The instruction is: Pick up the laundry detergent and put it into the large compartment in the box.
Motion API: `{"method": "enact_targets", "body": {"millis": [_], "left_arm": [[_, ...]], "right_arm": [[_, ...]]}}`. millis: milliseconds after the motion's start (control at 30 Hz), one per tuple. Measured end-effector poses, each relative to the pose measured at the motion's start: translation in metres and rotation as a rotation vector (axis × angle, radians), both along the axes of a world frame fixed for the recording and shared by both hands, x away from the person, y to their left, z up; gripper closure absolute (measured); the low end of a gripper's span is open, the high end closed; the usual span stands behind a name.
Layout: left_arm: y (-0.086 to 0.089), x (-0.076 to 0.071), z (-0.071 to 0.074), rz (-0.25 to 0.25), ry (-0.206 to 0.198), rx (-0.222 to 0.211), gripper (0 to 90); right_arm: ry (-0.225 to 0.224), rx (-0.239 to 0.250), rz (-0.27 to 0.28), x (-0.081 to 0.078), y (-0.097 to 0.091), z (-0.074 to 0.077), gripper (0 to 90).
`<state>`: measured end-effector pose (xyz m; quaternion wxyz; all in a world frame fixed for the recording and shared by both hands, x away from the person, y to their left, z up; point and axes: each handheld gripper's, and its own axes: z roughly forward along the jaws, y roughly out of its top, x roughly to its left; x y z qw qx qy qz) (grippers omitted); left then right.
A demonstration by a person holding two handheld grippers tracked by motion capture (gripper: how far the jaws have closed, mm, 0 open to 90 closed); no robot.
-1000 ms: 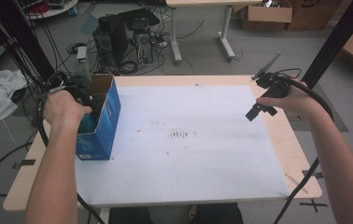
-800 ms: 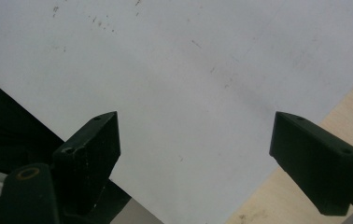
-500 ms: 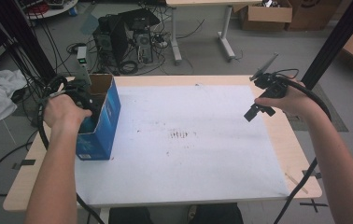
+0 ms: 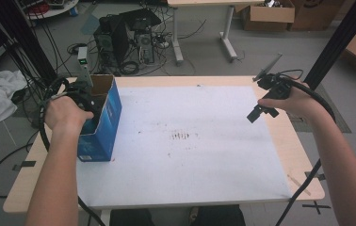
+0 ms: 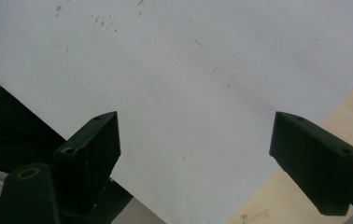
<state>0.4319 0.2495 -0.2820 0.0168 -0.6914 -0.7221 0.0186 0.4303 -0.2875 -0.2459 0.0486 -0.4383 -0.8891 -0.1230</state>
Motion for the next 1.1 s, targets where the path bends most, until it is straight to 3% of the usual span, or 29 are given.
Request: {"method": "enact_targets", "body": {"millis": [467,833,1100], "left_arm": [[-0.001,-0.001,0.005,0.012,0.009,0.011,32.3],[-0.004,-0.006,0.034,0.004,-0.037,0.048,23.5],[-0.013,-0.011,0.061,-0.042,-0.069,0.077,18.1]], "right_arm": [[0.0,0.003,-0.003,0.0,-0.003,-0.001,16.3],[0.002,0.003,-0.004,0.0,-0.005,-0.001,16.3],[0.006,0.005,-0.01,0.001,-0.005,-0.001,16.4]]}}
